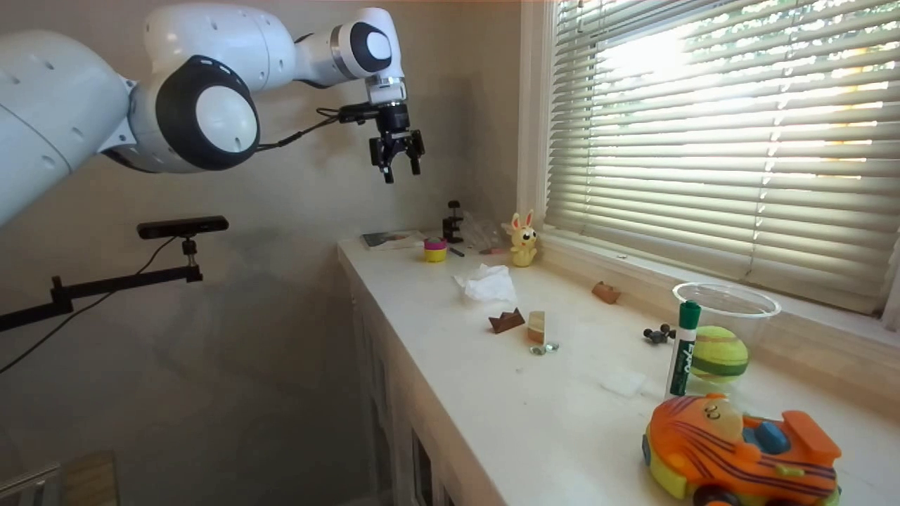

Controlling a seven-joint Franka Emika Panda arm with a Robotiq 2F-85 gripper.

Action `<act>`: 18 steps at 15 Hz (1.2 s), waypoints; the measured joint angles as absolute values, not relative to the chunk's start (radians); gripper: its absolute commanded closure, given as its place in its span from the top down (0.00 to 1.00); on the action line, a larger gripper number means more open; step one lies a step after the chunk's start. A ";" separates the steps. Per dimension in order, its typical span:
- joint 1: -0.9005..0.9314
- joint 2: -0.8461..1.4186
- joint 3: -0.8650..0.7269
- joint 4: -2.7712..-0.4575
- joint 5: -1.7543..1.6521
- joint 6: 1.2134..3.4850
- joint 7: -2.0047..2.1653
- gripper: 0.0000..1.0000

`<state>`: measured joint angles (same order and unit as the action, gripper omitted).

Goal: Stack the bowls, then place the green toy inside the pink bowl

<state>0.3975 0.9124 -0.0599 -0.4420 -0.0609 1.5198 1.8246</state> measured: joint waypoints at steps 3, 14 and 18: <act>0.390 0.913 -0.059 -0.443 -0.060 1.515 1.827 1.00; 0.417 0.916 0.064 -0.444 0.060 1.530 2.185 1.00; 0.467 0.916 0.070 -0.450 0.061 1.528 2.343 1.00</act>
<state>0.4671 0.9163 0.0703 -0.4503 0.0605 1.5281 2.3428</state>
